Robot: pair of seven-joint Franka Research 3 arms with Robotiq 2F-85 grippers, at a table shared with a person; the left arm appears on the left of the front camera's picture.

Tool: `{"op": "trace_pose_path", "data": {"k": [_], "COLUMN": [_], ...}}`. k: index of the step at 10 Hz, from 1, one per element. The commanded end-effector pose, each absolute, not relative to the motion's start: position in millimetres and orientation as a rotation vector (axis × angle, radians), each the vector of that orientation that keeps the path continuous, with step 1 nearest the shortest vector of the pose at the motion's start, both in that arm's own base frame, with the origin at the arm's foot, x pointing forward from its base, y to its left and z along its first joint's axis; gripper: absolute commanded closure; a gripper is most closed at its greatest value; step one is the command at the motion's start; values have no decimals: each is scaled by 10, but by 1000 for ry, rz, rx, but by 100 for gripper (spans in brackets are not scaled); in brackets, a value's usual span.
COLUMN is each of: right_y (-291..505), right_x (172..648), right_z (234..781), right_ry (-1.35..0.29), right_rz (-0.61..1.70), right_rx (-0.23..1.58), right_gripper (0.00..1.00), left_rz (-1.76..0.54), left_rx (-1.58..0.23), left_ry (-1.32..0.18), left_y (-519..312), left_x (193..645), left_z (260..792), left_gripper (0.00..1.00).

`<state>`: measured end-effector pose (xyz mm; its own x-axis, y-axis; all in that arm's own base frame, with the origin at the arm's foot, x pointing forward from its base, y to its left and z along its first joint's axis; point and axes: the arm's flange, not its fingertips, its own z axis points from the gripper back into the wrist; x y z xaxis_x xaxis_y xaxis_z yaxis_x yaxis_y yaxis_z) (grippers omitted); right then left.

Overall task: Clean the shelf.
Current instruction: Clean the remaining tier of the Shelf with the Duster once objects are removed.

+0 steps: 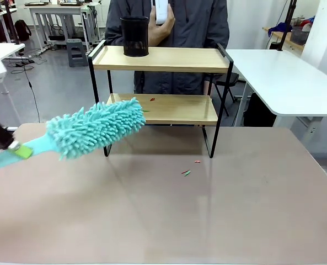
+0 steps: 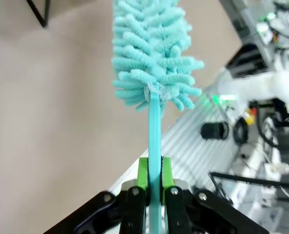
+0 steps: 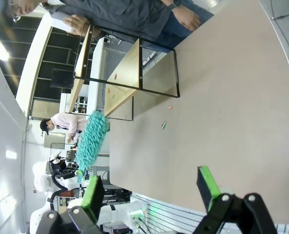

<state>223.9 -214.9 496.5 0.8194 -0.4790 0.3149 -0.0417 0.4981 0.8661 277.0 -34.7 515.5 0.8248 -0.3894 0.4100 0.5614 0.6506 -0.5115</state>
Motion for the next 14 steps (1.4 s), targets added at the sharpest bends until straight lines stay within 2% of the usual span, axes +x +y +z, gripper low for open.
{"op": "trace_pose_path", "data": {"k": [1,3,7,10,14], "right_y": [-2155,-2155,-2155,-2155,-2155], "right_x": [2256,2256,2256,2256,2256], "right_z": [4975,4975,4975,4975,4975], "right_ry": [-602,-602,-602,-602,-602], "right_rz": [-261,-261,-261,-261,-261], "right_rx": [1041,1041,1041,1041,1041], "right_gripper": [0,0,0,0,0], "left_rz": [-459,-384,-281,-171,-154], "left_rx": [-598,-552,-390,-304,-329], "left_ry": [-363,-486,-476,-561,-610], "left_y": [-771,-1027,-1380,-1573,-1665], "left_x": [2842,2932,3288,3534,3661], "left_z": [5084,5217,5156,5117,5094], "left_gripper": [88,88,88,88,88]}}
